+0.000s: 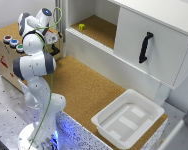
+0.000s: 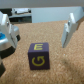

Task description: Place the purple object on top of the drawer

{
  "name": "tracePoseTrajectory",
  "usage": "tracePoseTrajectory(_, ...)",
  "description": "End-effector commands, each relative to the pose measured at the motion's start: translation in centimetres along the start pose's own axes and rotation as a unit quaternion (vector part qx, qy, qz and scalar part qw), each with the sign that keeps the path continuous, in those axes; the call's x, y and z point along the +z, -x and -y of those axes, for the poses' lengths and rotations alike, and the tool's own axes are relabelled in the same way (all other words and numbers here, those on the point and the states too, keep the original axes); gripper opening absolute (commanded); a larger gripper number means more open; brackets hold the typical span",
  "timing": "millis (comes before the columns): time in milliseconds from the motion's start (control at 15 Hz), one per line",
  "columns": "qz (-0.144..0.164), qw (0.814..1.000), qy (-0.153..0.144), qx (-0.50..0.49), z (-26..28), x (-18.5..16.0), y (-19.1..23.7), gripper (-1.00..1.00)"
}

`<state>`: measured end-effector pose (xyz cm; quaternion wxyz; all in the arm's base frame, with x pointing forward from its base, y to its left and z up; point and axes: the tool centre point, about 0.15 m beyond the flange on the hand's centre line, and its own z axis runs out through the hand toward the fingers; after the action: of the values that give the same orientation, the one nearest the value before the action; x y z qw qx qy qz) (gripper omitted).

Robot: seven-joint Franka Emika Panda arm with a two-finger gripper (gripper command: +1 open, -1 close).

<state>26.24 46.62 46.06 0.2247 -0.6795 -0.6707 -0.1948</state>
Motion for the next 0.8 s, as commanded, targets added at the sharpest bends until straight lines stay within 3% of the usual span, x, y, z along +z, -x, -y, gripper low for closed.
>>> tracePoseTrajectory(0,-0.018,0.999,0.030,0.035,-1.9,-3.6,-1.5,1.00)
tracePoseTrajectory(333,-0.015,0.988,0.089,0.126,-4.4,-7.2,2.2,1.00)
tracePoseTrajectory(467,-0.002,0.976,0.126,0.176,-5.8,-8.1,4.4,1.00)
tracePoseTrajectory(733,-0.010,0.945,0.200,0.259,-9.3,-12.1,8.6,1.00)
